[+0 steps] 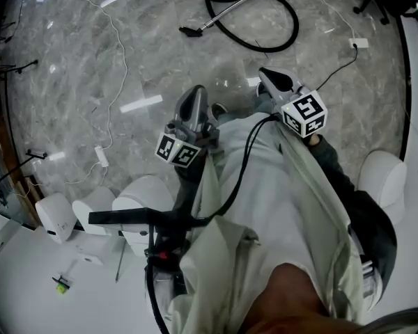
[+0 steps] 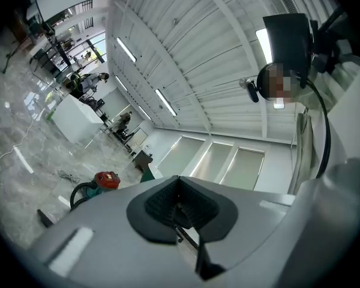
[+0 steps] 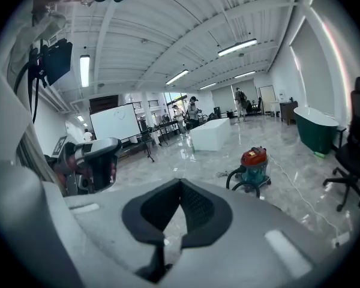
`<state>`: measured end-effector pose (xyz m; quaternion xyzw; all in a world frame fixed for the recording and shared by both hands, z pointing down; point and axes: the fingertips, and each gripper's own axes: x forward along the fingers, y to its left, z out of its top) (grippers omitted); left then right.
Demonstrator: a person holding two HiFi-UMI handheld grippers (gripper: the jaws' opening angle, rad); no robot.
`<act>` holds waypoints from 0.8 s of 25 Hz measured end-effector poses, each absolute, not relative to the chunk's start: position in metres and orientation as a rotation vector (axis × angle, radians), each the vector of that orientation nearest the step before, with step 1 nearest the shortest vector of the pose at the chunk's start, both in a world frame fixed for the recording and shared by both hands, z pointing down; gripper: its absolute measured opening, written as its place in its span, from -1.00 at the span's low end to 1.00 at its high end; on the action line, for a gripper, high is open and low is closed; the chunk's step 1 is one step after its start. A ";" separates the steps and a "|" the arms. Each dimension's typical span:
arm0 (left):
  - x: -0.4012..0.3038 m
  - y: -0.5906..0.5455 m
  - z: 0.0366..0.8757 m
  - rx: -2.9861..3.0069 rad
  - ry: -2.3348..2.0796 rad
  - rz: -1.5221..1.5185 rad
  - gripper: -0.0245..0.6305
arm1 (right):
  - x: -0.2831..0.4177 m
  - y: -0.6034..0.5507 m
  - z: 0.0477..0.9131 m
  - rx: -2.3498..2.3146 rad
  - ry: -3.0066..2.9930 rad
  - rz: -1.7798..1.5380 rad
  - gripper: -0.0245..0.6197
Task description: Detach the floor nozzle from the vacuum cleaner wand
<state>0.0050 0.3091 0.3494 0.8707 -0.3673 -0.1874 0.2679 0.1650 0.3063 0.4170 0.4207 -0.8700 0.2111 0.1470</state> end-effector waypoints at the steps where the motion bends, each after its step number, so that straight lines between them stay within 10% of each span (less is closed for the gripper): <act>1: 0.006 0.309 0.350 2.349 -0.986 -0.504 -0.97 | 0.167 0.307 0.418 1.222 -2.500 0.617 -0.92; 20: -0.022 0.330 0.356 2.360 -0.845 -0.479 -0.97 | 0.150 0.343 0.419 1.399 -2.448 0.656 -0.92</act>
